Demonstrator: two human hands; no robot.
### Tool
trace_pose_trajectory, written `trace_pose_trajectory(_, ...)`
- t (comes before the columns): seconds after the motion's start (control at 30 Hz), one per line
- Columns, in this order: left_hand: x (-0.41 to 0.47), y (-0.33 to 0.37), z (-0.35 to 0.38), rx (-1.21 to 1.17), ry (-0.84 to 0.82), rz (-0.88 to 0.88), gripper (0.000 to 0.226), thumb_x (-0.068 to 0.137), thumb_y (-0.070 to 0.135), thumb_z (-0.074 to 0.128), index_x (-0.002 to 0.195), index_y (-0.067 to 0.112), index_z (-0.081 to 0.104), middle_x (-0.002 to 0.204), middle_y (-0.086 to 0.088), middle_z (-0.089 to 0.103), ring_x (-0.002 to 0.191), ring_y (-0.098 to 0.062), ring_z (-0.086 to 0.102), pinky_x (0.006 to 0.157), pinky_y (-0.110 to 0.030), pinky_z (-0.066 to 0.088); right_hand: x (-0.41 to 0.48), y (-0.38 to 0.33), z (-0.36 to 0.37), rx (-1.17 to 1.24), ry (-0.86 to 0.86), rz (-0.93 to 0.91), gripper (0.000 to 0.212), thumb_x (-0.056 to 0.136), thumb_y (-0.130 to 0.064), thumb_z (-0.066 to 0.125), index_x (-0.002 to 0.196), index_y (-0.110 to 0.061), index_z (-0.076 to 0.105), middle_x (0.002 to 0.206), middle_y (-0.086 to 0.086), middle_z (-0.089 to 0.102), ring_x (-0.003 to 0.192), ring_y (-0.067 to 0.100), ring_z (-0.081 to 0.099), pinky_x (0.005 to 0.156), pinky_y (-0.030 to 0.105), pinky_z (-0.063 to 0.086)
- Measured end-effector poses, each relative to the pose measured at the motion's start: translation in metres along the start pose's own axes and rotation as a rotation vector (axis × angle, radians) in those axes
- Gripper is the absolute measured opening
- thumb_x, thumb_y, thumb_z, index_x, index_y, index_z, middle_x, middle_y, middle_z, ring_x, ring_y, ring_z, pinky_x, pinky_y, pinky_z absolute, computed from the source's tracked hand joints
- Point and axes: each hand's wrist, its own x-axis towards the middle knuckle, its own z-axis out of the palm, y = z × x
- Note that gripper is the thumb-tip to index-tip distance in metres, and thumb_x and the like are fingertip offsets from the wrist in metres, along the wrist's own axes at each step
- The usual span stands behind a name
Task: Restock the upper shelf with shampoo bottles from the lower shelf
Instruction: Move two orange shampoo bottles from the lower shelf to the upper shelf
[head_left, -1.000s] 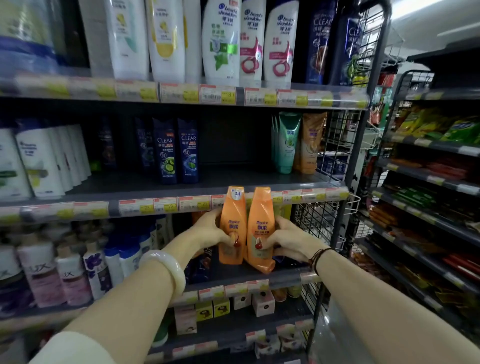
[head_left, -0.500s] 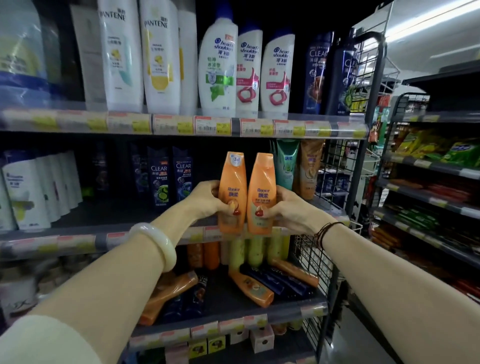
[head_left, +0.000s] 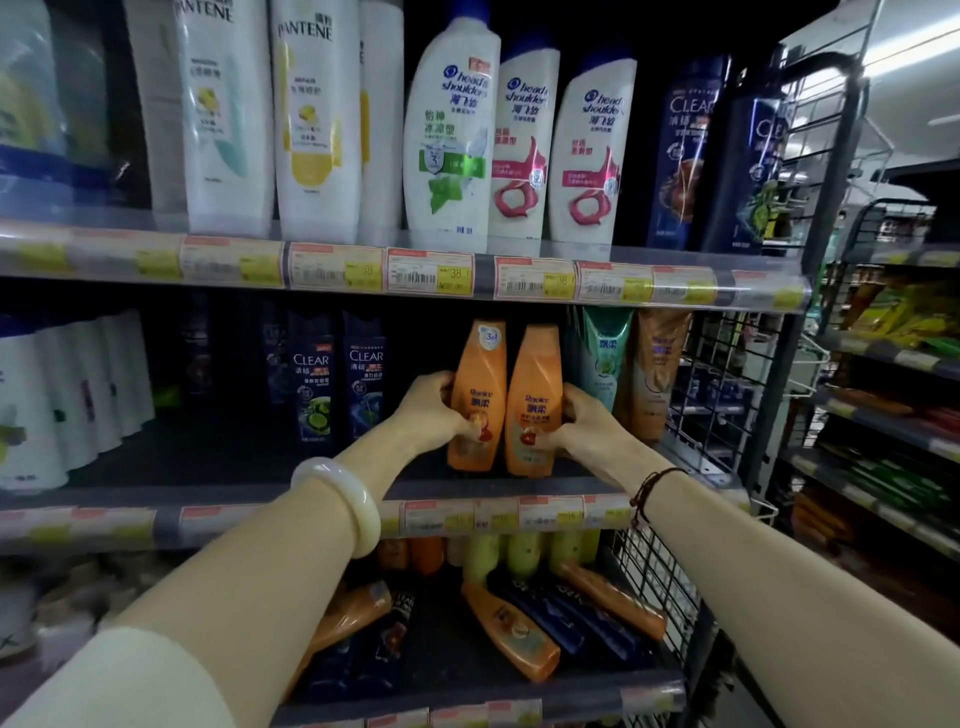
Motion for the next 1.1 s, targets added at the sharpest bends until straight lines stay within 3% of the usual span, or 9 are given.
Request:
trace_pose_trajectory(0.23,0.029,-0.015,0.014,0.052,-0.003,-0.030,0.082,0.068,0.005,0.080,0.139,0.014,0.041,0.132,-0.008,0.058,0.122,-0.024,0.055,0.105,-0.040,0.043,0.027,0.013,-0.005,-0.095,-0.005,-0.020,0.053,0.074,0.009,0.071,0.122,-0.004,0.051,0.111,0.007,0.061,0.107,0.020,0.057,0.096,0.040,0.048)
trace_pose_trajectory(0.67,0.056,-0.022,0.021,0.085,0.021,-0.044,0.080,0.072,0.008,0.078,0.141,0.014,0.037,0.139,-0.009,0.051,0.129,-0.025,0.048,0.105,-0.038,0.039,0.062,0.023,-0.005,-0.070,-0.034,0.038,0.048,0.077,0.012,0.065,0.112,-0.015,0.048,0.114,0.008,0.061,0.118,0.029,0.056,0.104,0.051,0.043)
trace_pose_trajectory(0.93,0.048,-0.019,0.011,0.075,-0.043,-0.118,0.074,0.073,0.004,0.075,0.139,0.012,0.041,0.139,-0.011,0.052,0.130,-0.025,0.048,0.107,-0.037,0.039,0.049,0.015,-0.005,-0.106,-0.038,0.154,0.055,0.076,0.001,0.072,0.124,-0.006,0.047,0.124,0.012,0.060,0.117,0.027,0.057,0.105,0.044,0.044)
trace_pose_trajectory(1.03,0.041,-0.017,0.003,0.132,-0.040,-0.119,0.061,0.072,0.004,0.075,0.129,0.009,0.052,0.131,-0.013,0.057,0.119,-0.027,0.055,0.103,-0.040,0.046,0.036,0.007,-0.008,-0.259,0.000,0.175,0.050,0.076,-0.006,0.074,0.121,-0.003,0.051,0.109,0.008,0.063,0.104,0.022,0.059,0.089,0.032,0.047)
trace_pose_trajectory(1.1,0.033,-0.017,-0.003,0.195,-0.022,-0.120,0.058,0.071,0.006,0.076,0.126,0.007,0.055,0.127,-0.013,0.059,0.115,-0.026,0.057,0.099,-0.039,0.049,0.026,-0.001,-0.007,-0.352,0.024,0.166,0.033,0.079,-0.008,0.072,0.107,-0.002,0.057,0.092,0.004,0.063,0.085,0.015,0.058,0.074,0.024,0.045)
